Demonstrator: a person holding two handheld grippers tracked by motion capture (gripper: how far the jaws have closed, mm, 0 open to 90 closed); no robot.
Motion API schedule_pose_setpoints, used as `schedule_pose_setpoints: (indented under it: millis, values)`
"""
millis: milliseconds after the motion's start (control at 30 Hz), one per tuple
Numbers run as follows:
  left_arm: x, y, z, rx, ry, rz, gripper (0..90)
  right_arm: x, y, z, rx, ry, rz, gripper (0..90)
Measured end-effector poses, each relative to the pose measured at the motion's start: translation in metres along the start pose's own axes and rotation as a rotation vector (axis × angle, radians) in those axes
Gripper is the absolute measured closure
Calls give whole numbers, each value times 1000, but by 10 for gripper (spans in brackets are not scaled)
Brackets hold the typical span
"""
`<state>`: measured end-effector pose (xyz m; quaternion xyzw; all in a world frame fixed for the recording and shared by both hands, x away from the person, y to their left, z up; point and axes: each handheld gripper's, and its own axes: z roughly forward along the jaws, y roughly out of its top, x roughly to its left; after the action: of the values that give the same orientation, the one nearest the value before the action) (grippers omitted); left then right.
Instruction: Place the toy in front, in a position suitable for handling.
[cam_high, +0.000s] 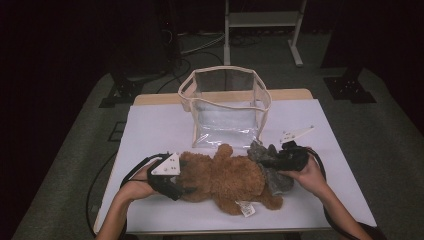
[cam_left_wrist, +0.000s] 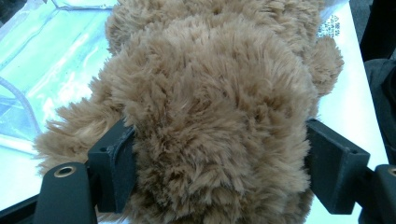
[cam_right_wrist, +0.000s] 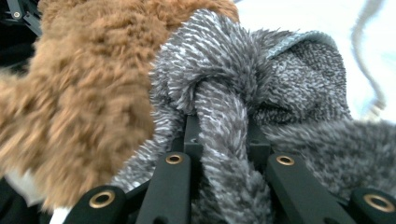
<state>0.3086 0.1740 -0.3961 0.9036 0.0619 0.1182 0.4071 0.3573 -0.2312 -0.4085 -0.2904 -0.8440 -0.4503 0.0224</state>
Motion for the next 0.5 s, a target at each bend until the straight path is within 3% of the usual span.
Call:
schedule_pose_setpoints:
  millis: [100, 233, 367, 500]
  values:
    - [0, 2, 3, 2, -3, 2, 218, 9, 10, -20, -25, 3, -24, 761]
    - [-1, 8, 8, 12, -5, 20, 219, 27, 39, -26, -46, 31, -95, 761]
    - [-1, 13, 11, 14, -6, 35, 218, 40, 69, 1, 11, 75, -155, 757]
    - [-4, 12, 11, 19, -4, 45, 219, 42, 75, 34, 113, 81, -162, 752]
